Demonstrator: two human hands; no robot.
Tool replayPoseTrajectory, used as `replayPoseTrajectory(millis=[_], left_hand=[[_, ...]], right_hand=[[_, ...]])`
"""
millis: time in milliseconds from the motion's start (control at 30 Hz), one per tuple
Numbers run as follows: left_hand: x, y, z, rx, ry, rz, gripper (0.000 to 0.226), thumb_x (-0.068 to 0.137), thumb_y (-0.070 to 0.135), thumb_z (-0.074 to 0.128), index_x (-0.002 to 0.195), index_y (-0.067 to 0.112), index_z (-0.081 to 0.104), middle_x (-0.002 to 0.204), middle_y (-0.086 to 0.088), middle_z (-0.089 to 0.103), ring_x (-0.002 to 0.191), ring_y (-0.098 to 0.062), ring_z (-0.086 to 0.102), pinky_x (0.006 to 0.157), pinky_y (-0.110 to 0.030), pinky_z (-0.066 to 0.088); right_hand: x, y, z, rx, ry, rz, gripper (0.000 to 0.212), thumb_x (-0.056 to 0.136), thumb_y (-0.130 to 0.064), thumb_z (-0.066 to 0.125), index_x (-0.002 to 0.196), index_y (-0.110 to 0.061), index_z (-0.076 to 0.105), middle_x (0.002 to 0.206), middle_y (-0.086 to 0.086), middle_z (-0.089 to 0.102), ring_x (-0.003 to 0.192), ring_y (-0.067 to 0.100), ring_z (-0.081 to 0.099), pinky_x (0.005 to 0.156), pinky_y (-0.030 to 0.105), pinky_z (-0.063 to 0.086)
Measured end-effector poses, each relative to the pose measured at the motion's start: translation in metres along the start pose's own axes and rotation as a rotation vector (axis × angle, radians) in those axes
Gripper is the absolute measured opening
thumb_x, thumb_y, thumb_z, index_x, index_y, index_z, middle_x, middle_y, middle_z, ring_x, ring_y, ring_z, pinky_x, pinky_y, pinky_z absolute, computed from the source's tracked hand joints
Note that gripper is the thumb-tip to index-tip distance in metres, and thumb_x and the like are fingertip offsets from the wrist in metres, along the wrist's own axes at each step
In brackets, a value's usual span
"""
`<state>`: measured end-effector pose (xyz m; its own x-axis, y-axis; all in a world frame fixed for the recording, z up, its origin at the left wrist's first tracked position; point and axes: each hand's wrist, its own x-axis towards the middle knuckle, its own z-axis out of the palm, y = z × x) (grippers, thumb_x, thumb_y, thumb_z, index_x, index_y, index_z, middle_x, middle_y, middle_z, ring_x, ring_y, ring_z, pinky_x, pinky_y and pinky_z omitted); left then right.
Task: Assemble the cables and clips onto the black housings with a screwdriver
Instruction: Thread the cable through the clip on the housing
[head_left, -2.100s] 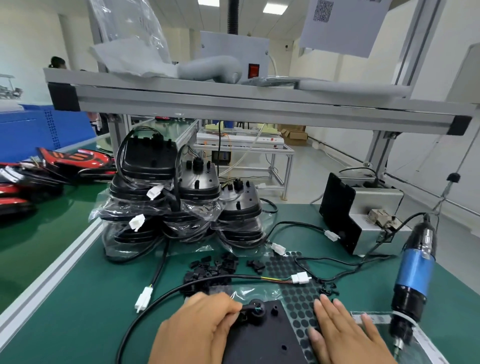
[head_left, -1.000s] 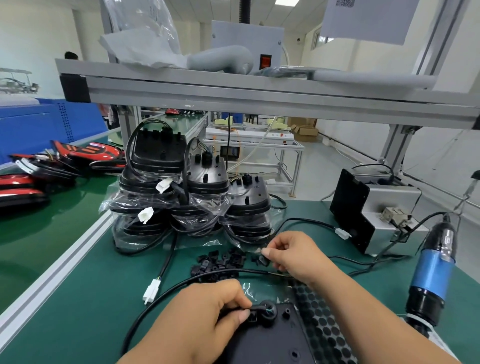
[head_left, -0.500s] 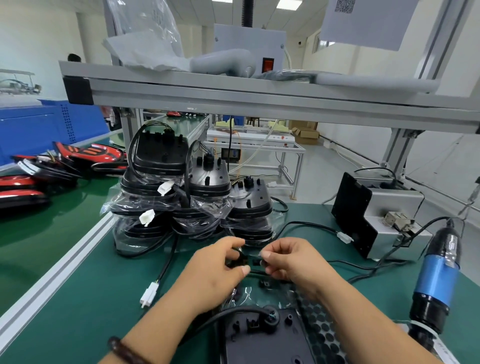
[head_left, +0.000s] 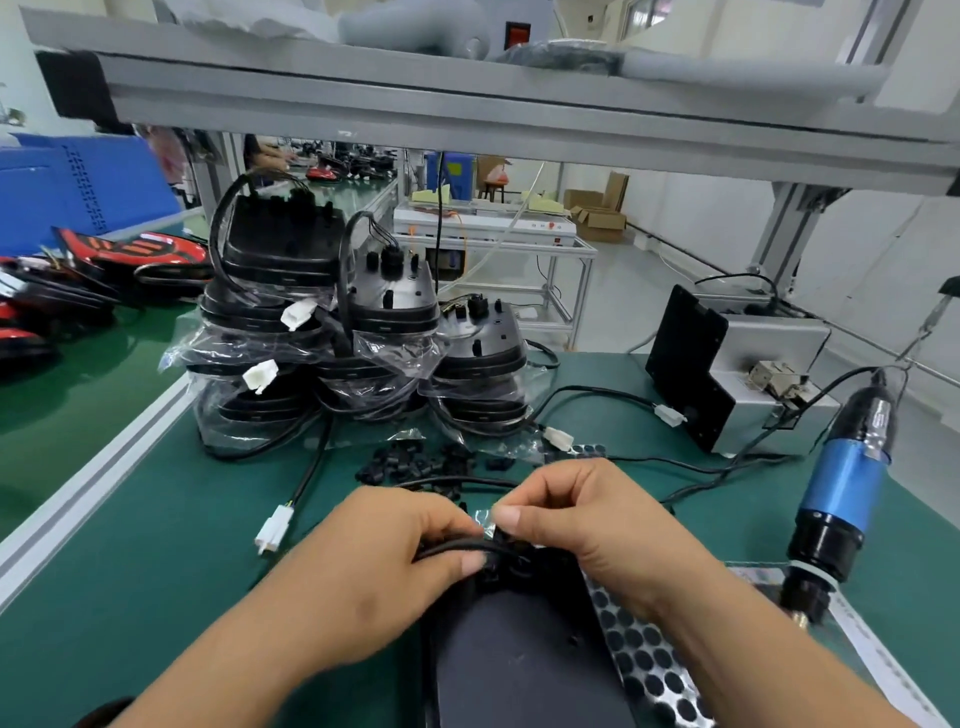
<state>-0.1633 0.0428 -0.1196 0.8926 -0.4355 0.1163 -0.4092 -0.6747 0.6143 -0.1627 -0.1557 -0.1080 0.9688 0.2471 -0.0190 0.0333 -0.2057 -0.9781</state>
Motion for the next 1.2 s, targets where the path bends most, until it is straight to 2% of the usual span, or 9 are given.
replayPoseTrajectory(millis=[100, 233, 433, 600, 767, 867, 933, 1067, 1200], left_hand=[[-0.002, -0.001, 0.001, -0.075, 0.014, -0.009, 0.008, 0.085, 0.043, 0.065, 0.092, 0.046, 0.066, 0.073, 0.022, 0.066, 0.069, 0.001, 0.062, 0.068, -0.022, 0.052], [-0.004, -0.002, 0.003, -0.077, 0.036, 0.003, 0.007, 0.086, 0.043, 0.063, 0.092, 0.046, 0.065, 0.072, 0.017, 0.067, 0.069, -0.003, 0.063, 0.071, -0.03, 0.054], [-0.007, -0.002, 0.006, -0.107, 0.072, 0.015, 0.016, 0.087, 0.037, 0.062, 0.093, 0.052, 0.063, 0.074, 0.015, 0.068, 0.067, -0.004, 0.065, 0.071, -0.031, 0.055], [-0.01, -0.003, 0.008, -0.116, 0.12, 0.011, 0.018, 0.086, 0.041, 0.063, 0.098, 0.054, 0.058, 0.074, 0.012, 0.07, 0.064, -0.005, 0.066, 0.071, -0.031, 0.055], [-0.012, -0.002, 0.009, -0.091, 0.131, 0.005, 0.012, 0.085, 0.045, 0.062, 0.093, 0.052, 0.058, 0.073, 0.012, 0.069, 0.064, -0.006, 0.065, 0.07, -0.032, 0.055], [-0.012, -0.001, 0.01, -0.083, 0.145, 0.008, 0.01, 0.086, 0.043, 0.062, 0.092, 0.05, 0.059, 0.073, 0.011, 0.068, 0.064, -0.008, 0.065, 0.069, -0.033, 0.055], [-0.013, 0.0, 0.01, -0.074, 0.156, 0.004, 0.011, 0.086, 0.042, 0.062, 0.092, 0.05, 0.058, 0.073, 0.012, 0.068, 0.064, -0.008, 0.064, 0.069, -0.032, 0.055], [-0.013, 0.001, 0.012, -0.053, 0.163, 0.006, 0.012, 0.087, 0.039, 0.06, 0.09, 0.051, 0.057, 0.076, 0.014, 0.066, 0.064, -0.008, 0.063, 0.068, -0.032, 0.054], [-0.013, 0.003, 0.013, -0.035, 0.165, -0.009, 0.016, 0.088, 0.04, 0.058, 0.094, 0.054, 0.053, 0.078, 0.02, 0.066, 0.064, -0.004, 0.063, 0.068, -0.032, 0.054]], right_hand=[[0.001, 0.005, 0.004, 0.017, 0.052, 0.006, 0.008, 0.078, -0.011, 0.077, 0.071, -0.012, 0.074, 0.073, 0.005, 0.071, 0.069, 0.011, 0.062, 0.071, 0.022, 0.051], [0.001, 0.009, 0.006, 0.019, 0.07, 0.0, 0.01, 0.078, -0.015, 0.077, 0.069, -0.016, 0.074, 0.071, 0.006, 0.068, 0.066, 0.012, 0.058, 0.068, 0.024, 0.048], [-0.001, 0.011, 0.008, 0.027, 0.062, -0.034, 0.008, 0.081, -0.014, 0.076, 0.072, -0.015, 0.075, 0.069, 0.004, 0.068, 0.065, 0.01, 0.058, 0.065, 0.022, 0.048], [-0.003, 0.015, 0.01, 0.053, 0.147, -0.102, 0.007, 0.081, -0.013, 0.074, 0.074, -0.013, 0.075, 0.067, -0.001, 0.068, 0.063, 0.006, 0.059, 0.062, 0.018, 0.048], [-0.005, 0.014, 0.01, 0.06, 0.111, -0.08, 0.008, 0.083, -0.013, 0.073, 0.076, -0.011, 0.075, 0.07, 0.008, 0.07, 0.063, 0.012, 0.06, 0.064, 0.026, 0.051], [-0.006, 0.017, 0.013, 0.023, 0.158, -0.126, 0.009, 0.082, -0.012, 0.074, 0.074, -0.012, 0.074, 0.069, 0.009, 0.069, 0.064, 0.011, 0.057, 0.064, 0.024, 0.048], [-0.007, 0.018, 0.014, -0.003, 0.178, -0.159, 0.009, 0.082, -0.012, 0.074, 0.073, -0.013, 0.073, 0.071, 0.01, 0.07, 0.064, 0.01, 0.056, 0.064, 0.024, 0.047], [-0.008, 0.019, 0.012, 0.011, 0.147, -0.181, 0.012, 0.083, -0.01, 0.073, 0.073, -0.017, 0.074, 0.069, 0.001, 0.07, 0.064, 0.006, 0.057, 0.063, 0.019, 0.048], [-0.009, 0.022, 0.014, 0.005, 0.135, -0.185, 0.012, 0.084, -0.008, 0.072, 0.073, -0.013, 0.073, 0.072, 0.007, 0.072, 0.066, 0.009, 0.06, 0.065, 0.022, 0.049]])
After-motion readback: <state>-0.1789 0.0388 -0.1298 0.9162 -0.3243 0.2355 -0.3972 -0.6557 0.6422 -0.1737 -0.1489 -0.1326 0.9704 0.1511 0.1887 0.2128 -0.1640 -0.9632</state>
